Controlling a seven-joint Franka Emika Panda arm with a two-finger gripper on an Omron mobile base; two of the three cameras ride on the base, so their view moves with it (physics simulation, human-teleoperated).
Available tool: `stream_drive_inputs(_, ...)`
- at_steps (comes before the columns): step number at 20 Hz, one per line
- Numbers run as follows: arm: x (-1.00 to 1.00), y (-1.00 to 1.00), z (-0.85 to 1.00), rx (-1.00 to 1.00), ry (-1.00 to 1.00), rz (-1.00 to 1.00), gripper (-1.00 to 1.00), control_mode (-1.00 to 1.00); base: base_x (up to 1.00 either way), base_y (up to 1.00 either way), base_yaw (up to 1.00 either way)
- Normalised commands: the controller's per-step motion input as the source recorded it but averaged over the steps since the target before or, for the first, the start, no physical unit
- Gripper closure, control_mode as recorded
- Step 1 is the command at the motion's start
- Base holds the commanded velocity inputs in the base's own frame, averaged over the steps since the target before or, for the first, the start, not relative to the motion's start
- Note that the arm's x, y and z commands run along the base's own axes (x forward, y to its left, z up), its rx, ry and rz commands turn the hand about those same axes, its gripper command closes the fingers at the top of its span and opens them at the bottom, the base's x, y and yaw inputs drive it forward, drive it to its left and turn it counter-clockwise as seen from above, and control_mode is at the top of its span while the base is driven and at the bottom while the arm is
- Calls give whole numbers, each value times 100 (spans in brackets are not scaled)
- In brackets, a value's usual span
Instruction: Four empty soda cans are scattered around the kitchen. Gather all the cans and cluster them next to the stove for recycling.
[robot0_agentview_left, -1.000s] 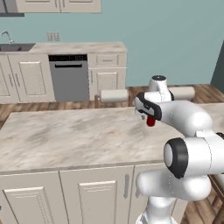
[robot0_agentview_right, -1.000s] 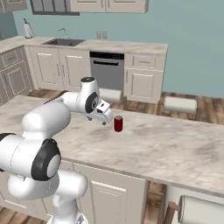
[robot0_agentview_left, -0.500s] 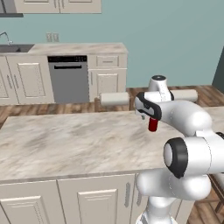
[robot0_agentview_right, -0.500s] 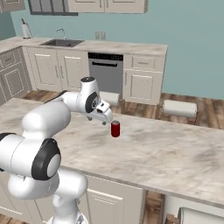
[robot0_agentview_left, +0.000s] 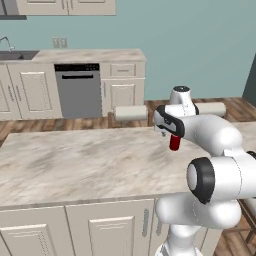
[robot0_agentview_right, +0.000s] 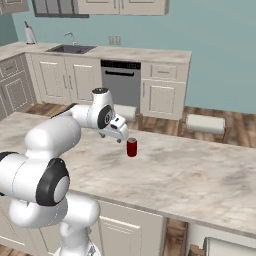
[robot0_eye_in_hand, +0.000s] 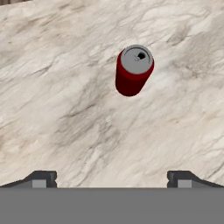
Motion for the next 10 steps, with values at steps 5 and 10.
stream_drive_inputs(5, 0, 0, 0, 0, 0, 0, -100, 100, 0, 0, 0)
stream_drive_inputs(10, 0, 0, 0, 0, 0, 0, -100, 100, 0, 0, 0)
